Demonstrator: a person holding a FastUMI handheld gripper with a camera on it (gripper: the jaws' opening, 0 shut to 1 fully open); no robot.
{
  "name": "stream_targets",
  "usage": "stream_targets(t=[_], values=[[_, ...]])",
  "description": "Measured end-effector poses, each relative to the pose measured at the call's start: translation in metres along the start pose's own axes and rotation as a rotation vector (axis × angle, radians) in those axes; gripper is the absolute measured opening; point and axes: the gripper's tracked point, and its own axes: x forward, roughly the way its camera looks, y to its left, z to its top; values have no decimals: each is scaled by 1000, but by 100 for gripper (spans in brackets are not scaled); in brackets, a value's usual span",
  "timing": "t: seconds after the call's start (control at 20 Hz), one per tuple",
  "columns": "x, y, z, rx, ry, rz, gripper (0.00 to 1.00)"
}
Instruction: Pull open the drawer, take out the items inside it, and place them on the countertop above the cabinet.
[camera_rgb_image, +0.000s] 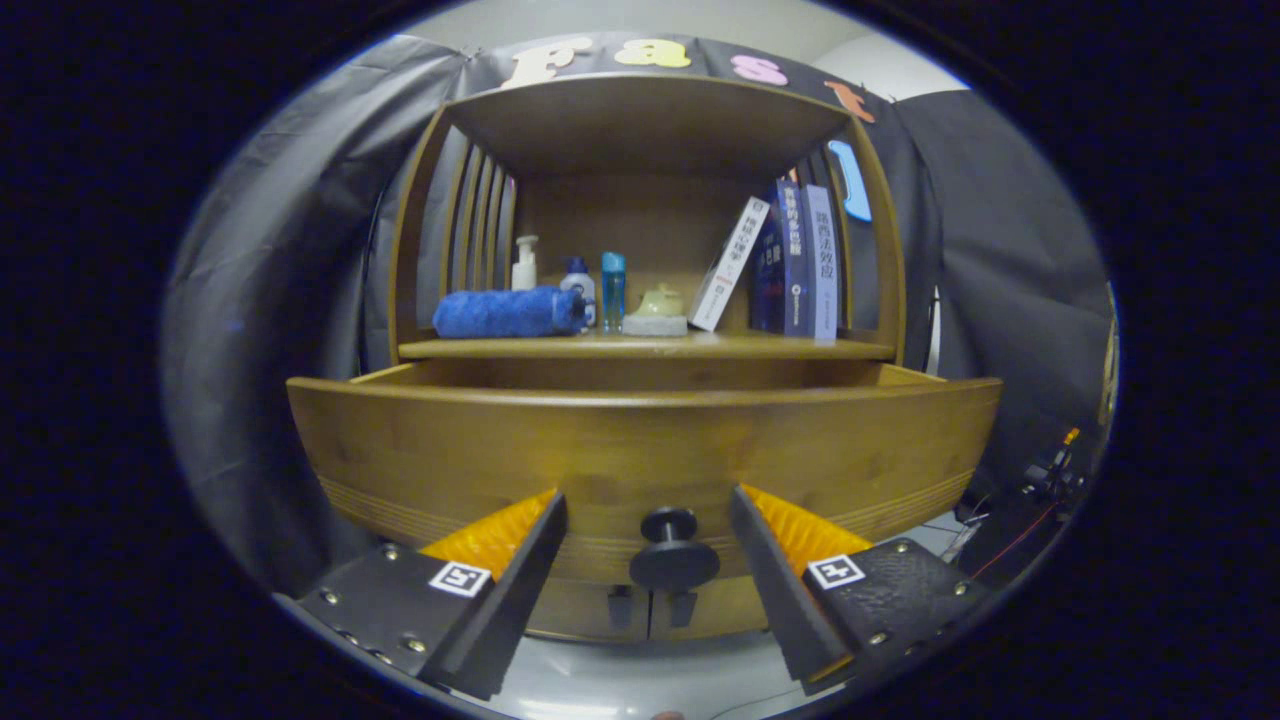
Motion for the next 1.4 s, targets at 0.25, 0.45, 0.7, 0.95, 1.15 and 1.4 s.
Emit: stream_targets(t=[0.25, 0.45, 0.7, 0.95, 1.15, 1.4], values=[[26, 2, 2, 16, 10, 2, 99], [57, 4, 6, 2, 18, -3, 99], [89, 7, 10, 6, 3, -5, 99], [112, 8, 11, 25, 18, -3, 99], [119, 12, 8, 31, 31, -3, 99], [120, 16, 5, -1, 40, -6, 99]])
